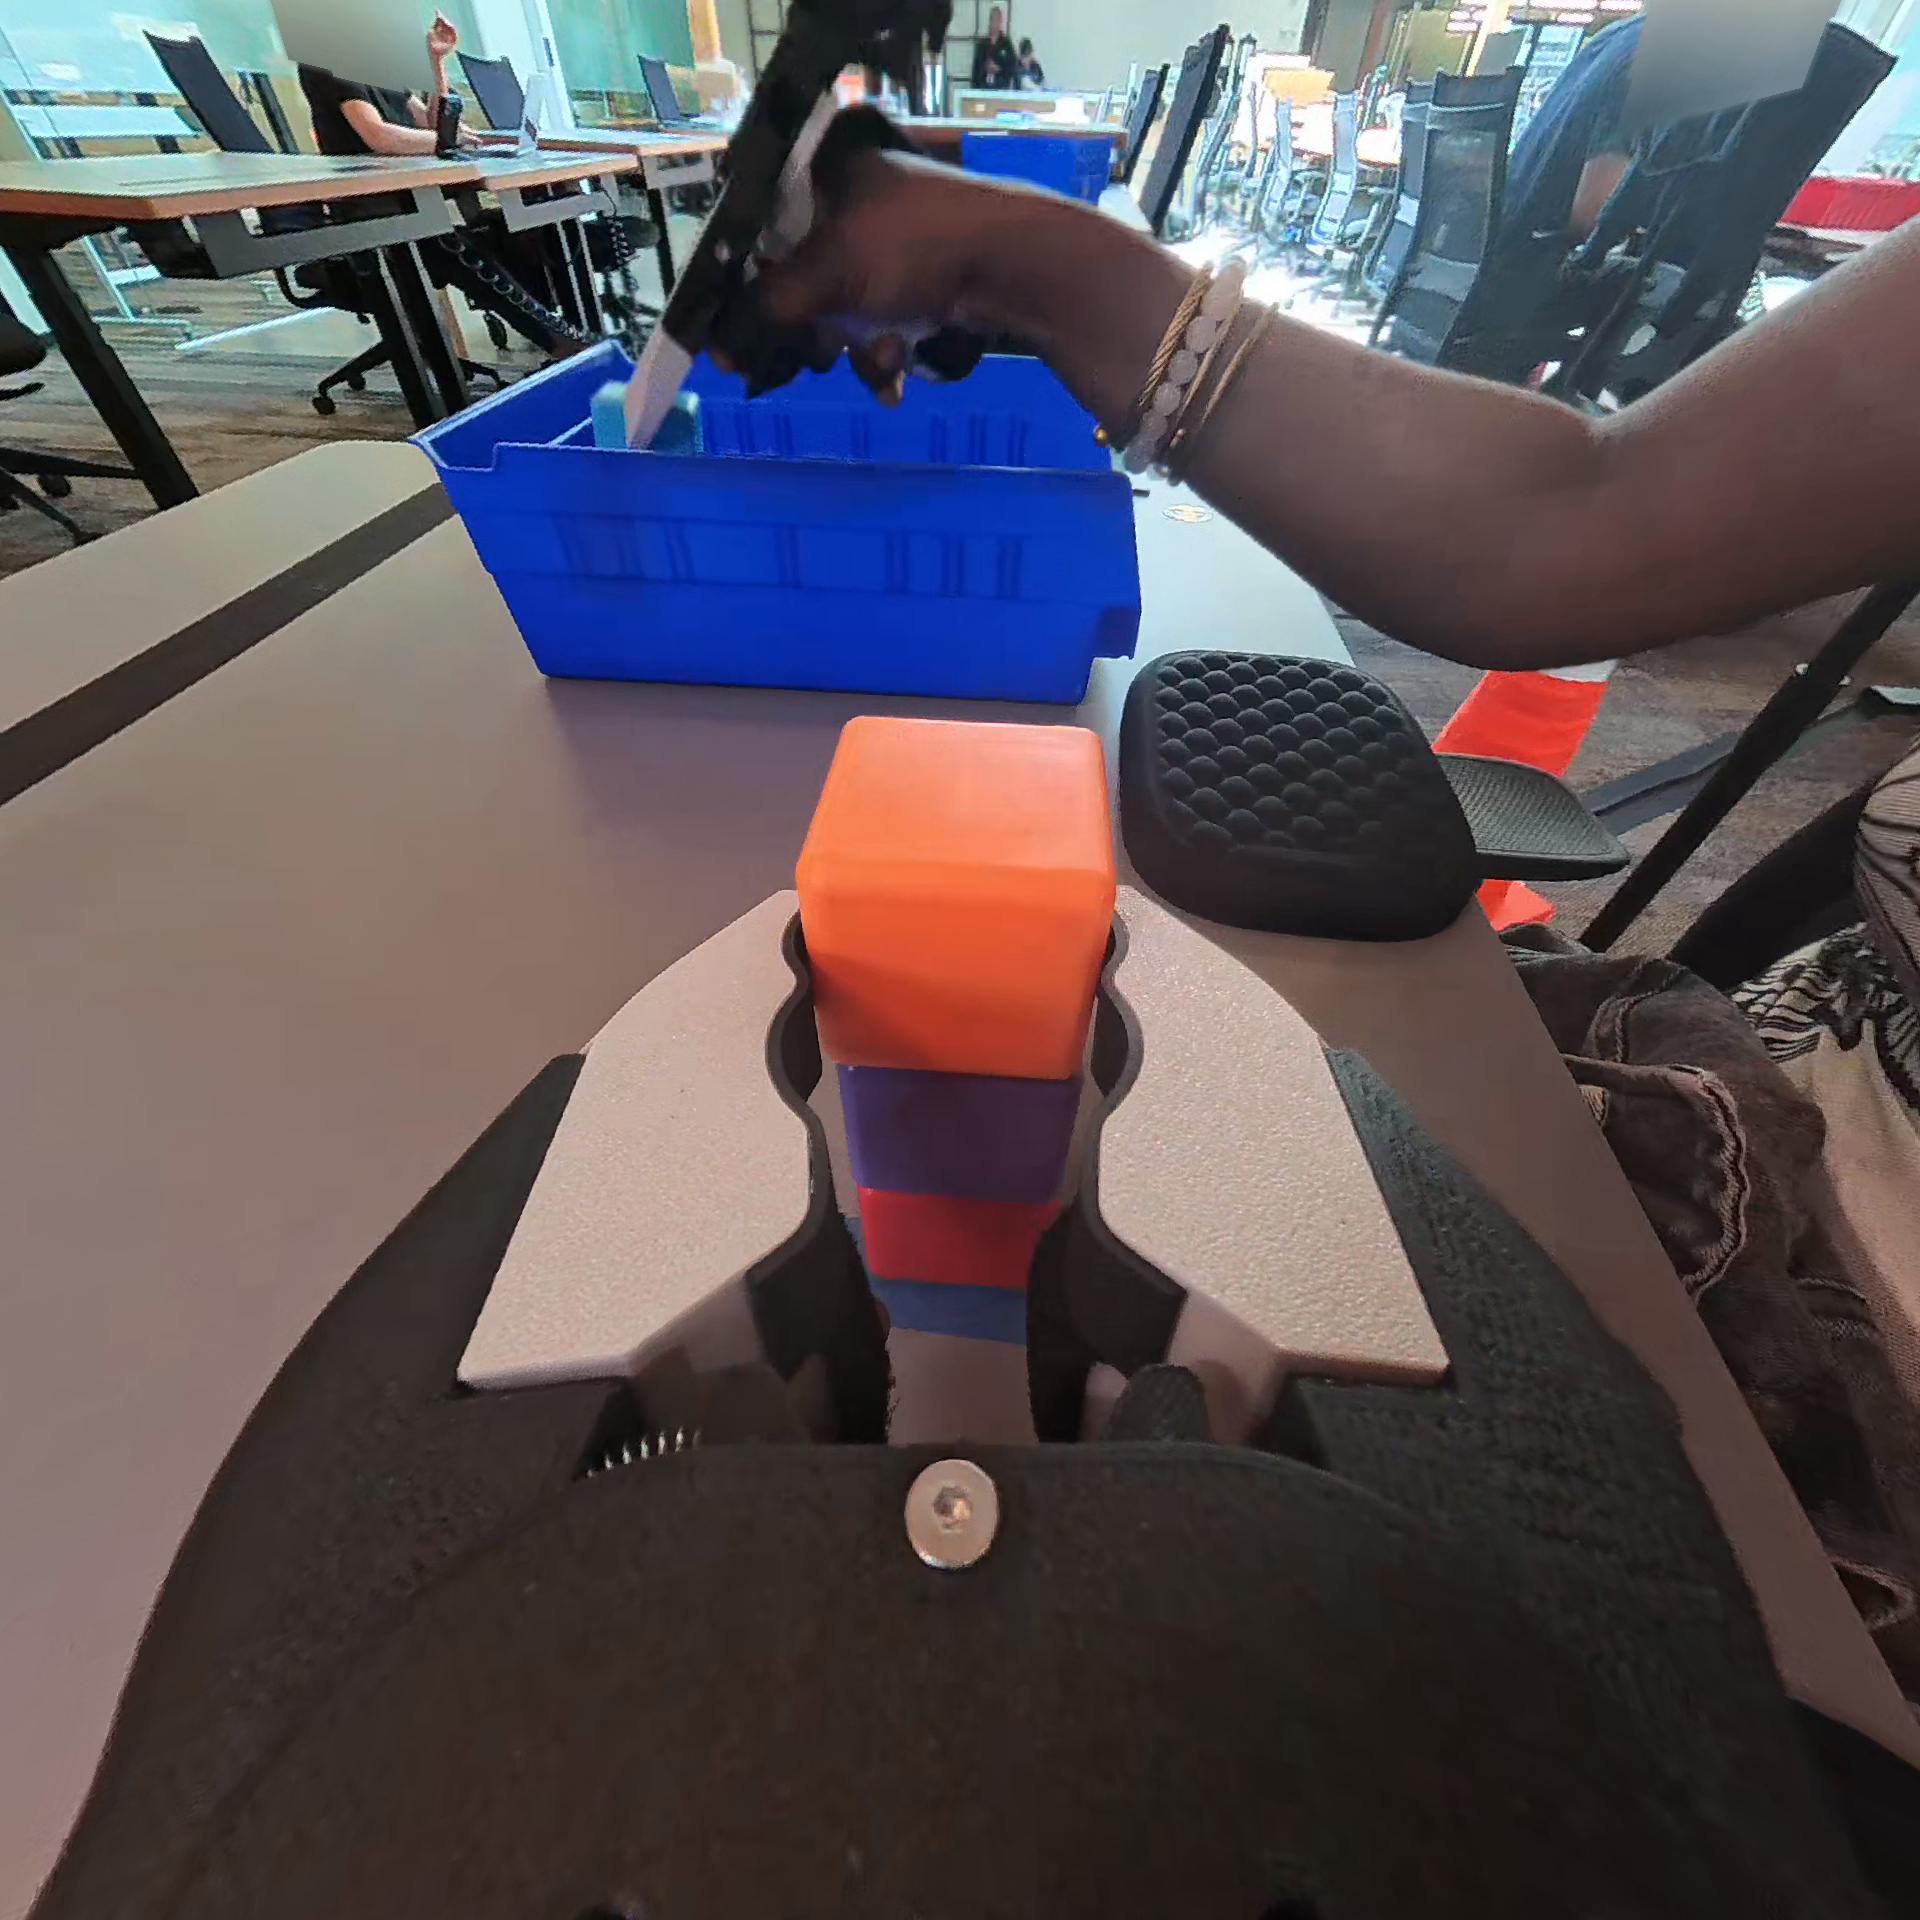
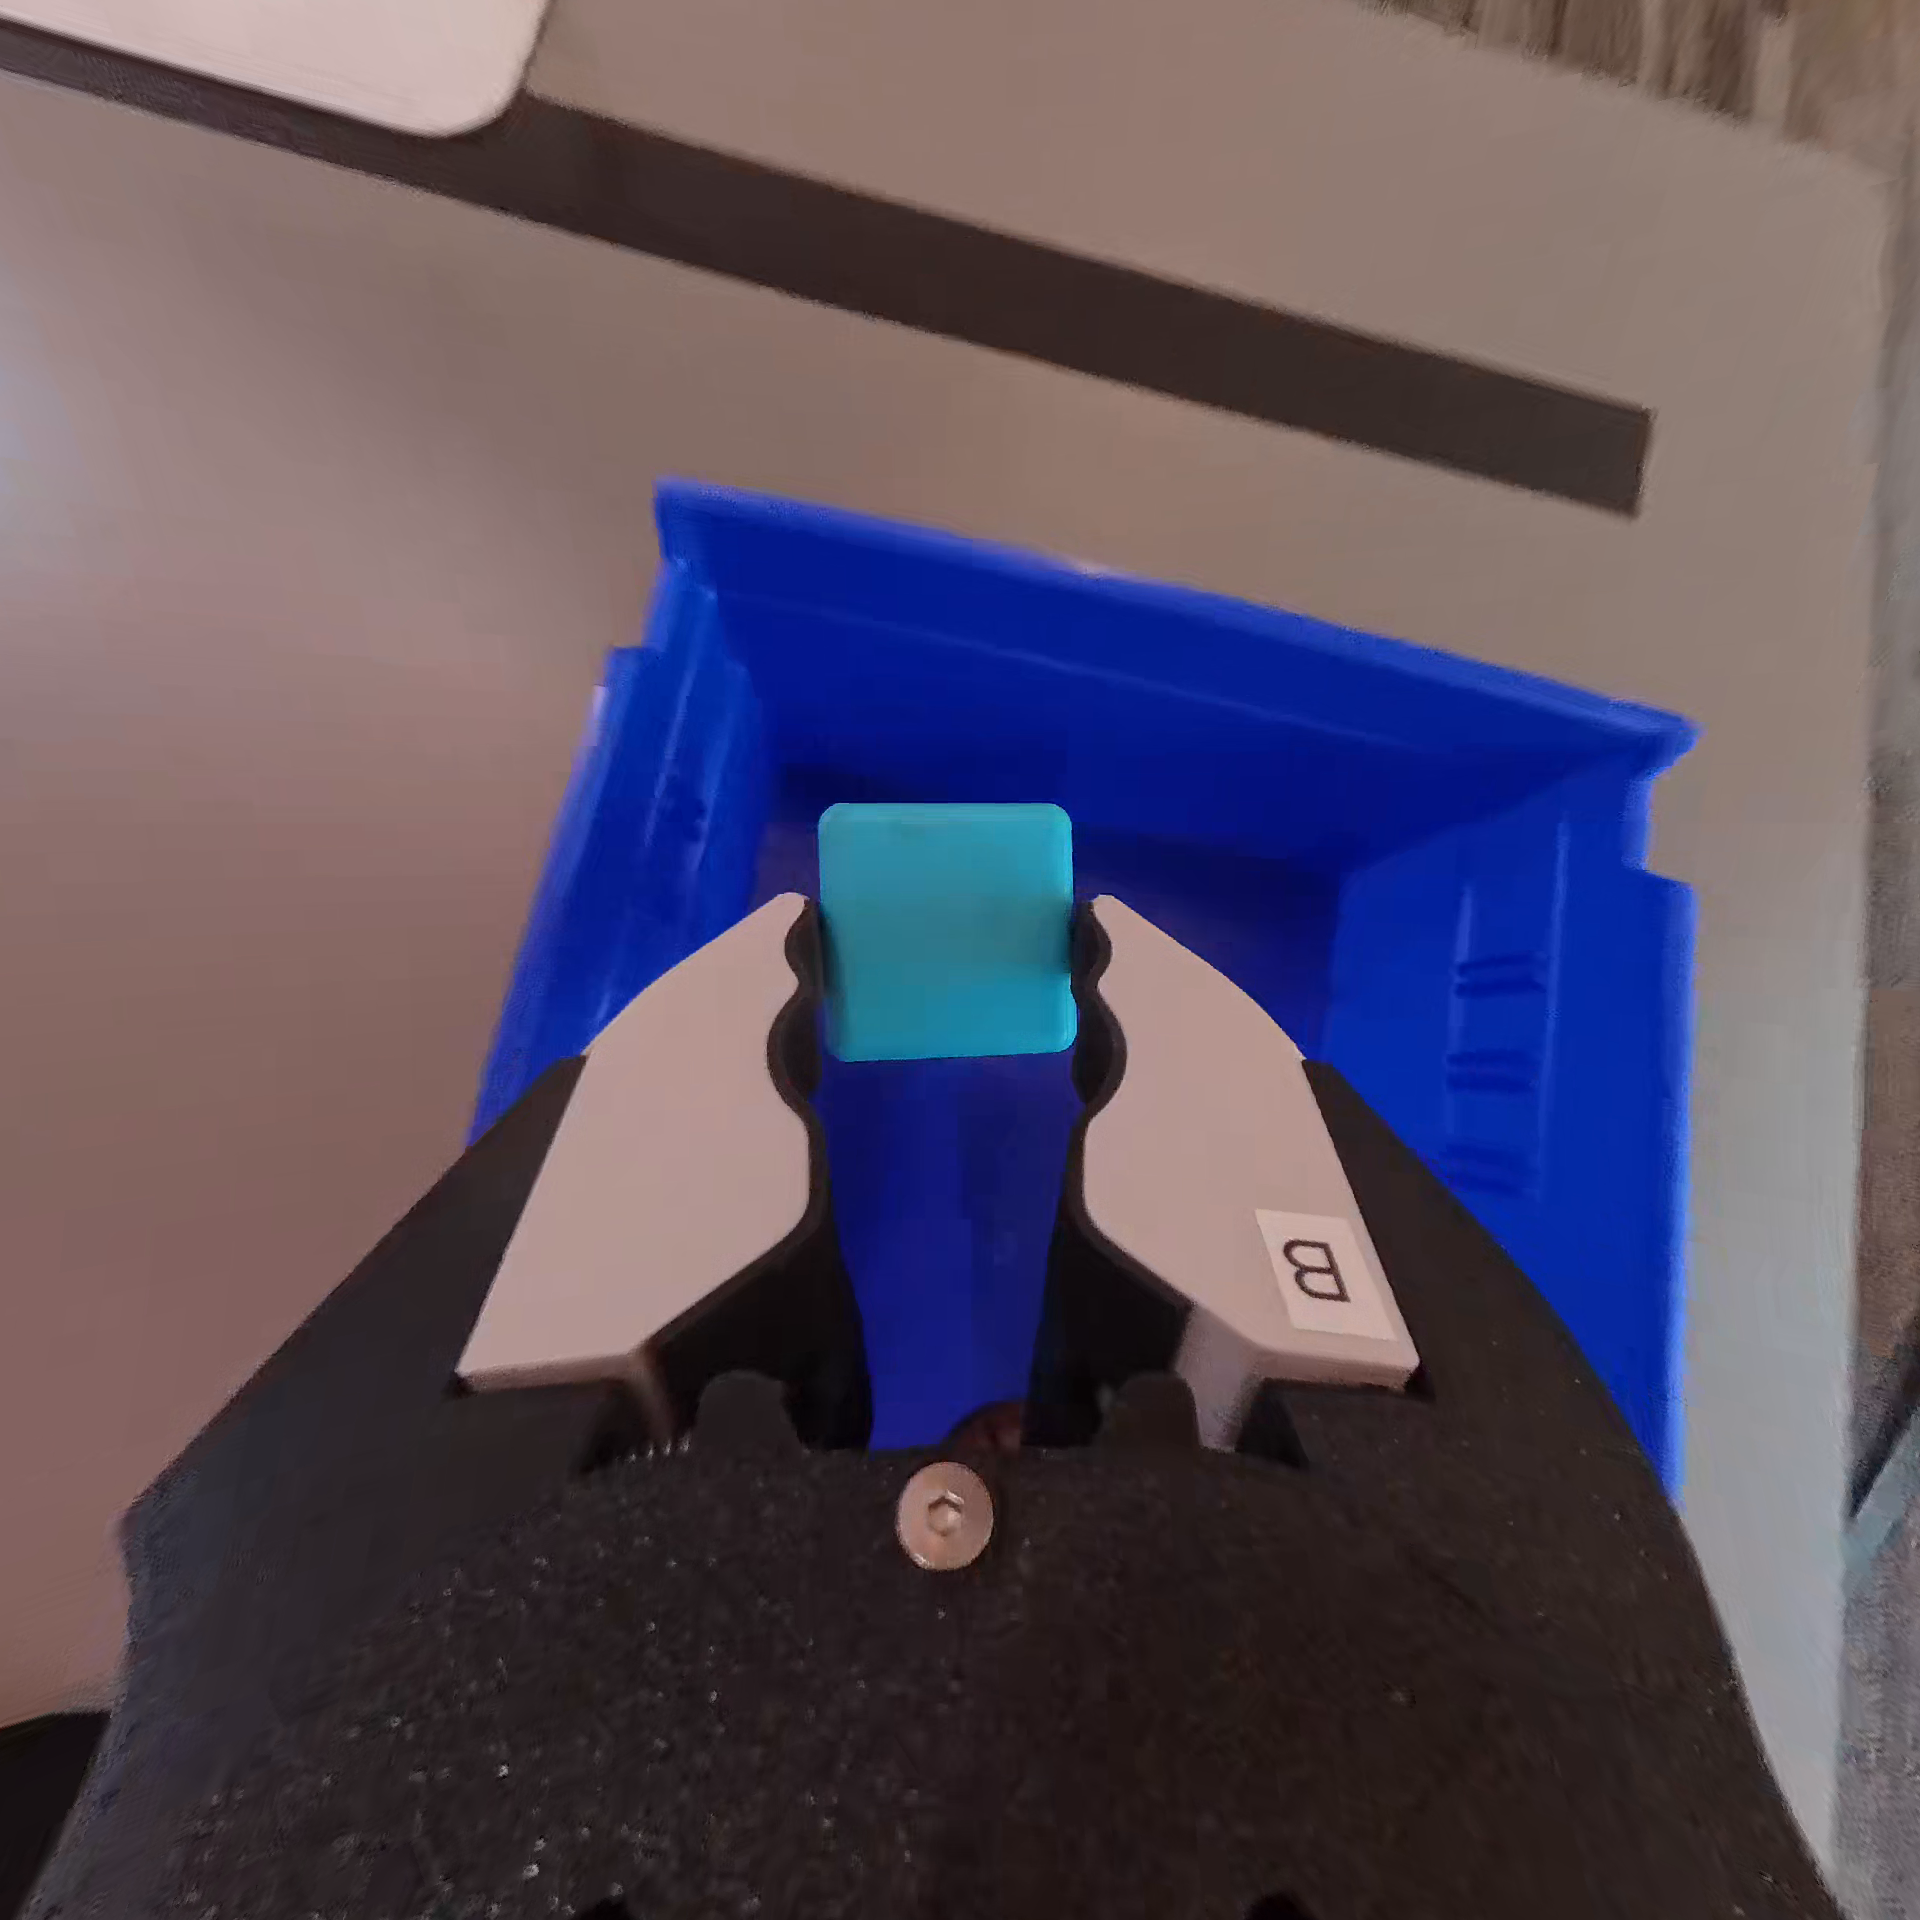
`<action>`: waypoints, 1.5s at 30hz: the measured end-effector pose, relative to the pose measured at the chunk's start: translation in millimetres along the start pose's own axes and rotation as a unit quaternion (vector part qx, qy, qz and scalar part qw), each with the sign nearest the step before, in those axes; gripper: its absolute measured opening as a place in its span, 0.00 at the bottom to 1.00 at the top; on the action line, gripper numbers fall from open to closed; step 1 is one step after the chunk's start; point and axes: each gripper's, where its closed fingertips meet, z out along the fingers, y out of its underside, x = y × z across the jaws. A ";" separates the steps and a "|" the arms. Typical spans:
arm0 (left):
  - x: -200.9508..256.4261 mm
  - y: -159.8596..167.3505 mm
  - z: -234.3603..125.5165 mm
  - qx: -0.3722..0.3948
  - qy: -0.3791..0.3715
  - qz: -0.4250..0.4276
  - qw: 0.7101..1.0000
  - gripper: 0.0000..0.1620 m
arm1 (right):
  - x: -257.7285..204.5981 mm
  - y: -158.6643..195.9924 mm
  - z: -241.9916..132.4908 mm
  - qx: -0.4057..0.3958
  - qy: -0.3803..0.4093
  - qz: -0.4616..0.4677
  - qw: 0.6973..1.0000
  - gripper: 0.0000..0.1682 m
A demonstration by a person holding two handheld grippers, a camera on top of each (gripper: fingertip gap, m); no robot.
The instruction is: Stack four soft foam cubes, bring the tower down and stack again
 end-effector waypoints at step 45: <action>1.5 15.7 4.0 -0.044 -0.003 0.007 0.999 0.31 | -346.3 47.3 -109.3 0.233 -0.591 -0.285 0.718 0.30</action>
